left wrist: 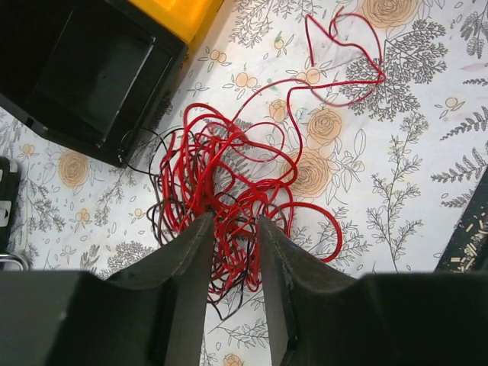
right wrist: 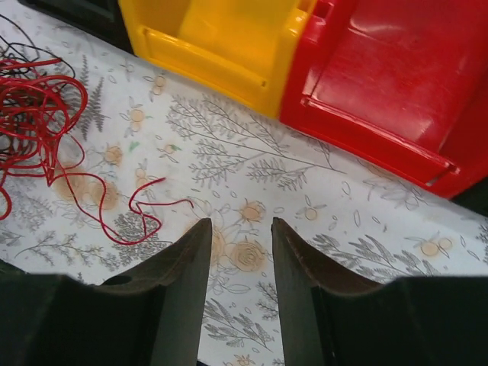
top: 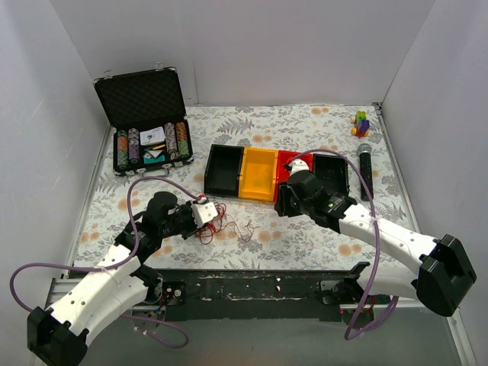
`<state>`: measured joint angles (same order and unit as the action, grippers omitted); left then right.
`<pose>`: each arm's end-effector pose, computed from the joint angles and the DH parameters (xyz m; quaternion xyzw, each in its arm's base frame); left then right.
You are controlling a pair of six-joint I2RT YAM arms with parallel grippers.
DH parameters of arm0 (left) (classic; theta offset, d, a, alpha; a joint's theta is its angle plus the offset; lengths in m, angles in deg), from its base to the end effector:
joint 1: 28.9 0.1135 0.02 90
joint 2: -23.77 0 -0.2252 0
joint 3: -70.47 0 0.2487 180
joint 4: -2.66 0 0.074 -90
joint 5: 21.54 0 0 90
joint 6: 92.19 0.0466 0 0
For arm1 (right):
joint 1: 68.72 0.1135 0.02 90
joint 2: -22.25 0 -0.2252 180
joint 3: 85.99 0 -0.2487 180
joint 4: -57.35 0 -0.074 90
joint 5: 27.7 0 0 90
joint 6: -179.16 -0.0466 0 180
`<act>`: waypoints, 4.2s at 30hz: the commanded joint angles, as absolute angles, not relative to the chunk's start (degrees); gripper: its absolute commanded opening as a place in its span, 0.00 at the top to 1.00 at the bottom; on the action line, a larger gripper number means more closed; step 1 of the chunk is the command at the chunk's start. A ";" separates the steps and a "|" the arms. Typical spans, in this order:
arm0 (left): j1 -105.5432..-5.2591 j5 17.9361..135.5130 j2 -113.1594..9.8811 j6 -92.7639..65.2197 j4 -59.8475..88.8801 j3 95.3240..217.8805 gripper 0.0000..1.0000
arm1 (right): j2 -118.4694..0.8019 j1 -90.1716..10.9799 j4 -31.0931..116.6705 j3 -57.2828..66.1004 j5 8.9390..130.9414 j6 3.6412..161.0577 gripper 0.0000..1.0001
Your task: Untangle the cables
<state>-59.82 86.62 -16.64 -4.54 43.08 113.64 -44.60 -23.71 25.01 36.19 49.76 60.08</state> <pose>0.1560 -0.1104 0.1992 0.2861 0.8417 -0.2604 0.3767 0.1957 0.1815 0.2026 -0.0810 0.9033 0.1671 0.3866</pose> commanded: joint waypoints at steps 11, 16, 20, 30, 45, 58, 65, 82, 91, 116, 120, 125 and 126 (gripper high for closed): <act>-59.58 85.43 -16.66 -11.50 36.33 114.67 0.55 | -59.21 -16.78 42.77 28.64 58.43 67.72 0.54; -59.58 84.28 -19.21 -12.74 33.41 114.05 0.60 | -66.42 -14.23 47.42 23.45 60.19 69.21 0.54; -59.58 84.02 -19.13 -12.74 31.74 111.86 0.64 | -70.21 -13.88 49.62 21.60 63.51 68.95 0.54; -59.58 84.54 -17.89 -12.13 32.00 109.92 0.67 | -69.60 -13.09 52.88 26.60 69.07 66.05 0.60; -59.58 85.07 -17.72 -11.86 32.97 110.62 0.67 | -70.65 -11.51 53.58 28.37 66.87 65.96 0.59; -59.58 86.57 -16.93 -11.68 33.85 111.59 0.66 | -74.34 -11.51 52.70 26.17 64.32 67.28 0.77; -59.58 89.29 -18.33 -11.07 33.24 112.12 0.55 | -69.71 -11.42 52.53 26.60 62.92 66.75 0.99; -59.66 91.06 -38.54 -12.30 8.44 109.49 0.57 | -49.92 -7.20 43.84 38.03 55.72 60.69 0.99; -59.66 89.29 -38.37 -7.30 9.41 105.18 1.00 | -38.76 -8.86 32.76 37.15 43.68 60.60 0.99; -59.49 76.55 -27.65 0.00 18.11 97.09 1.00 | -24.16 -34.17 6.83 27.49 19.68 57.44 0.99; -59.40 75.23 -27.03 0.62 17.41 96.48 1.00 | -23.20 -38.21 5.77 25.12 17.57 58.66 0.99; -59.31 73.83 -27.21 1.14 17.76 96.21 1.00 | -22.58 -44.71 5.24 23.00 16.86 59.81 0.99; -59.31 73.56 -27.21 1.06 17.76 96.12 1.00 | -22.32 -46.21 6.02 22.83 17.47 60.68 0.99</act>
<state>-60.26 79.67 -27.21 -0.02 12.92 98.15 -24.49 -40.49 5.65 26.92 25.77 57.99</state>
